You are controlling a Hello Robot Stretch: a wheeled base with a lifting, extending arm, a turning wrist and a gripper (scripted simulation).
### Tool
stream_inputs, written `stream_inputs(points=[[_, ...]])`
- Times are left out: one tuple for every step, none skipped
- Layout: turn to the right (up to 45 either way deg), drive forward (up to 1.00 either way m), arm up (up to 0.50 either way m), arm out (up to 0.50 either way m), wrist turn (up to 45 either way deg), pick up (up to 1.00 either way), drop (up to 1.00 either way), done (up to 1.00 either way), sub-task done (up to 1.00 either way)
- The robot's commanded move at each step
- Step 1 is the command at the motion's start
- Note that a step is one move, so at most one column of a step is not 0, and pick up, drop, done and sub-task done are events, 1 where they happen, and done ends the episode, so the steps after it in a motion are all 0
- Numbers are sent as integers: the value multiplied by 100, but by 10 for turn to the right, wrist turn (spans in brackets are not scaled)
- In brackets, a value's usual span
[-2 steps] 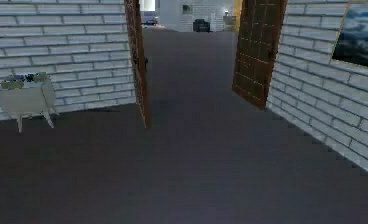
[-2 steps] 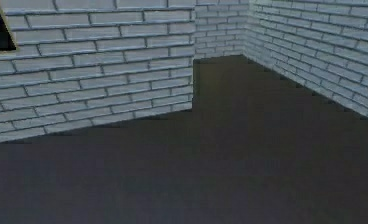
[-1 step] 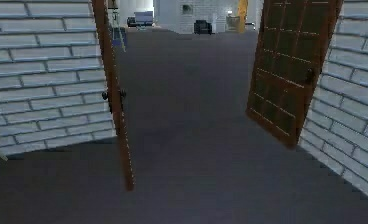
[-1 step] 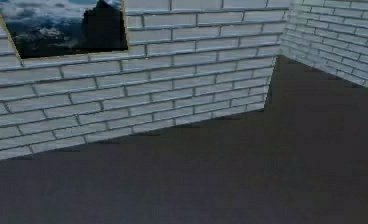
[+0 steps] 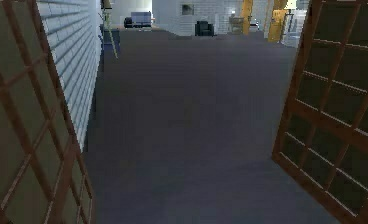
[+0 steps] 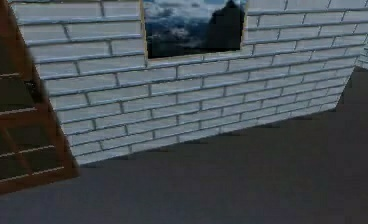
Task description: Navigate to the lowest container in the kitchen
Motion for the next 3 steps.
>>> stream_inputs(points=[[0,75,0,0,0,0,0,0,0],[-150,0,0,0,0,0,0,0,0],[0,100,0,0,0,0,0,0,0]])
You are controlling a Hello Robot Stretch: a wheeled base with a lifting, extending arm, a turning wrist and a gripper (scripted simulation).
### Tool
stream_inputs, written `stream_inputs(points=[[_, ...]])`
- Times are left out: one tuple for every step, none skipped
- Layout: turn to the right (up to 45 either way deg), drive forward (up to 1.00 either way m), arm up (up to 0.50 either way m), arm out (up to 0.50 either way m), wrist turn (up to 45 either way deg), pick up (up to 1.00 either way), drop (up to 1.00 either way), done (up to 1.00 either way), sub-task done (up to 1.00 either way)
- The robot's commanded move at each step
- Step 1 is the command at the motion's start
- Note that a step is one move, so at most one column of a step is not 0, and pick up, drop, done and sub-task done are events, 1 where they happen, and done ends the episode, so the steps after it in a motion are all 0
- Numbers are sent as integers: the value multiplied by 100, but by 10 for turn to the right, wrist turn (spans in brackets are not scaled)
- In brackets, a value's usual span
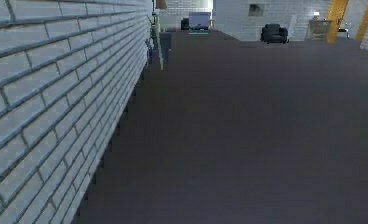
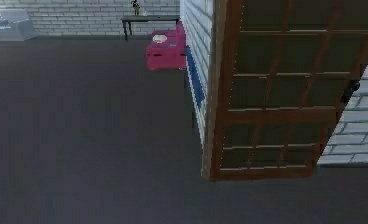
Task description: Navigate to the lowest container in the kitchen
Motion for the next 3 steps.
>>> stream_inputs(points=[[0,100,0,0,0,0,0,0,0],[0,100,0,0,0,0,0,0,0],[0,100,0,0,0,0,0,0,0]])
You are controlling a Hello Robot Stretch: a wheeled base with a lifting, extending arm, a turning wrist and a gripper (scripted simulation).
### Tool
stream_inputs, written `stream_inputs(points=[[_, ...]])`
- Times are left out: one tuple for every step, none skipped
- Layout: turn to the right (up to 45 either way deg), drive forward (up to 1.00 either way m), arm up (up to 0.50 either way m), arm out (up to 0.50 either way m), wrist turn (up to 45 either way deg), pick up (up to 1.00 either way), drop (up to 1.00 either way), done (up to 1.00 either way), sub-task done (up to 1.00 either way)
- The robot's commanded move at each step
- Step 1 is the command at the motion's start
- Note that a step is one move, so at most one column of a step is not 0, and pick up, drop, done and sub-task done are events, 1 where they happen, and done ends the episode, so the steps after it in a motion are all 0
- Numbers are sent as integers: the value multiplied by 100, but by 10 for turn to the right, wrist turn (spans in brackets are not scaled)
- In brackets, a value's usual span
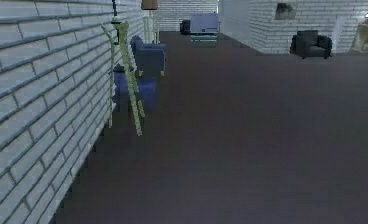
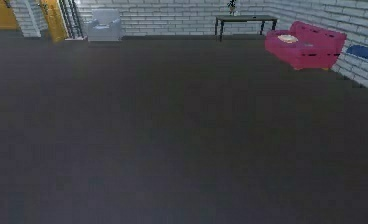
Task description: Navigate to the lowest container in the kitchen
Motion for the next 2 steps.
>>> stream_inputs(points=[[0,100,0,0,0,0,0,0,0],[0,100,0,0,0,0,0,0,0]])
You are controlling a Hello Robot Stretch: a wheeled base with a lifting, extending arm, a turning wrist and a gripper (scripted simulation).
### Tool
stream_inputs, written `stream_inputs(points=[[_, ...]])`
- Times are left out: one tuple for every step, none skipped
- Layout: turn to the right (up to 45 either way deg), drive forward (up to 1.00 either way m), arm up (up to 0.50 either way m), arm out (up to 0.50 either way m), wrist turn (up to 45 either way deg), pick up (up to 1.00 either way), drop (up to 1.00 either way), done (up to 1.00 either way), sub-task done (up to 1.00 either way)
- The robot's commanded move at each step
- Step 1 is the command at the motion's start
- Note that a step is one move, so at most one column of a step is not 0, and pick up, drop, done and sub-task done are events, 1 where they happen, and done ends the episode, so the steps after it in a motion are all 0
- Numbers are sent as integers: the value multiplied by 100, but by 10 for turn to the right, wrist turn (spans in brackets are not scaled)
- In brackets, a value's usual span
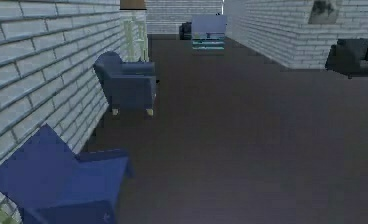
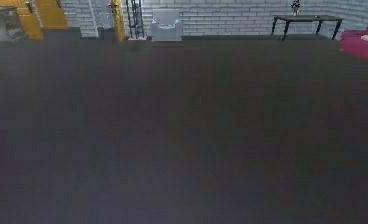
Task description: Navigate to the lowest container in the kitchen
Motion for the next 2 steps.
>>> stream_inputs(points=[[0,100,0,0,0,0,0,0,0],[0,70,0,0,0,0,0,0,0]])
